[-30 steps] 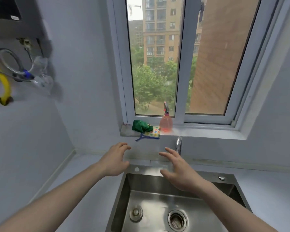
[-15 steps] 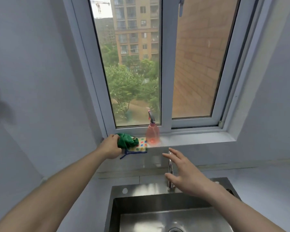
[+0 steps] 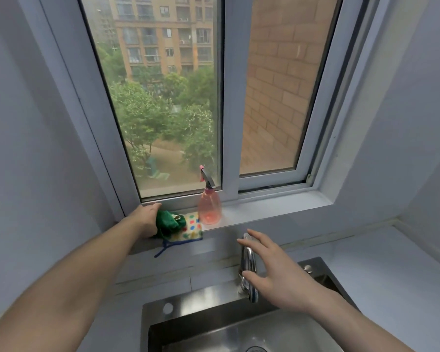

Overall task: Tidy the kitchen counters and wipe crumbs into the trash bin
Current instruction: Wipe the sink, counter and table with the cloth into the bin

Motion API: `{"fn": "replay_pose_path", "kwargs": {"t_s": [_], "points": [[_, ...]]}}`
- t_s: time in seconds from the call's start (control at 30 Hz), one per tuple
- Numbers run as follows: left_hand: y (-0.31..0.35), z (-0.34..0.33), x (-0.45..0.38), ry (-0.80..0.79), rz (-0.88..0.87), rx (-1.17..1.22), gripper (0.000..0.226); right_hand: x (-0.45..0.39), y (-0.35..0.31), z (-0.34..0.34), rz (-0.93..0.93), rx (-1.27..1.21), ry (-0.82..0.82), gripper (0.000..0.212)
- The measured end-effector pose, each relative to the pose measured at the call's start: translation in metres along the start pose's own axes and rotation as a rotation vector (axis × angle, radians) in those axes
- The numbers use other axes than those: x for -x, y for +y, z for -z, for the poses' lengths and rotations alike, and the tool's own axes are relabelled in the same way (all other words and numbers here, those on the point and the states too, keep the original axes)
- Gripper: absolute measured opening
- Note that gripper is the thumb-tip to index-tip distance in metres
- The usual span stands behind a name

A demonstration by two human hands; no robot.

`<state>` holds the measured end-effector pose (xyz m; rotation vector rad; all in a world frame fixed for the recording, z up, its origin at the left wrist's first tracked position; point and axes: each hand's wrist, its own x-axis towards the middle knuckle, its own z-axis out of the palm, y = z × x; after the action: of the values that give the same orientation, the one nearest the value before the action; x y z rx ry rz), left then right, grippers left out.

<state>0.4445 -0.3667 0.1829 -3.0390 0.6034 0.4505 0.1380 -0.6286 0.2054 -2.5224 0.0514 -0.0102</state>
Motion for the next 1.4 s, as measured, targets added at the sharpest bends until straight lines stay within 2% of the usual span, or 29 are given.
{"fn": "replay_pose_path", "kwargs": {"t_s": [0.13, 0.3, 0.4, 0.47, 0.6, 0.73, 0.83, 0.93, 1.0, 1.13, 1.27, 1.33, 1.4], "points": [[-0.003, 0.012, -0.011, 0.006, -0.009, -0.017, 0.059, 0.004, -0.001, -0.002, -0.013, -0.009, 0.001, 0.066], [-0.007, 0.021, 0.0, 0.149, 0.022, 0.13, 0.066, 0.013, -0.007, -0.001, -0.008, -0.037, 0.003, 0.064], [-0.003, 0.022, 0.029, 0.29, -0.05, 0.412, 0.049, 0.021, -0.014, 0.002, 0.026, -0.107, 0.033, 0.06], [0.002, 0.021, 0.061, 0.316, -0.13, 0.612, 0.036, 0.025, -0.017, 0.001, 0.051, -0.175, 0.05, 0.059], [0.029, 0.015, 0.15, 0.122, -0.31, 1.002, 0.04, 0.032, -0.023, -0.005, 0.016, -0.419, 0.06, 0.059], [0.066, -0.024, 0.229, -0.005, -0.363, 1.096, 0.042, 0.05, -0.024, -0.027, -0.062, -0.719, -0.046, 0.074], [0.093, -0.06, 0.279, -0.052, -0.383, 1.039, 0.036, 0.07, -0.019, -0.051, -0.097, -0.867, -0.109, 0.061], [0.111, -0.098, 0.314, -0.007, -0.316, 0.947, 0.038, 0.089, -0.006, -0.074, -0.21, -0.947, -0.105, 0.029], [0.116, -0.123, 0.329, 0.045, -0.214, 0.946, 0.03, 0.1, 0.006, -0.087, -0.306, -1.001, -0.101, 0.016], [0.116, -0.167, 0.345, 0.154, -0.054, 0.911, 0.017, 0.119, 0.021, -0.107, -0.323, -0.864, -0.103, 0.012], [0.11, -0.194, 0.351, 0.222, 0.041, 1.053, 0.009, 0.129, 0.032, -0.114, -0.228, -0.731, -0.037, 0.01], [0.103, -0.208, 0.354, 0.211, 0.112, 1.11, 0.012, 0.133, 0.032, -0.114, -0.164, -0.673, 0.001, 0.012], [0.095, -0.221, 0.358, 0.119, 0.231, 1.171, 0.01, 0.136, 0.028, -0.115, -0.113, -0.619, 0.056, 0.018]]}}
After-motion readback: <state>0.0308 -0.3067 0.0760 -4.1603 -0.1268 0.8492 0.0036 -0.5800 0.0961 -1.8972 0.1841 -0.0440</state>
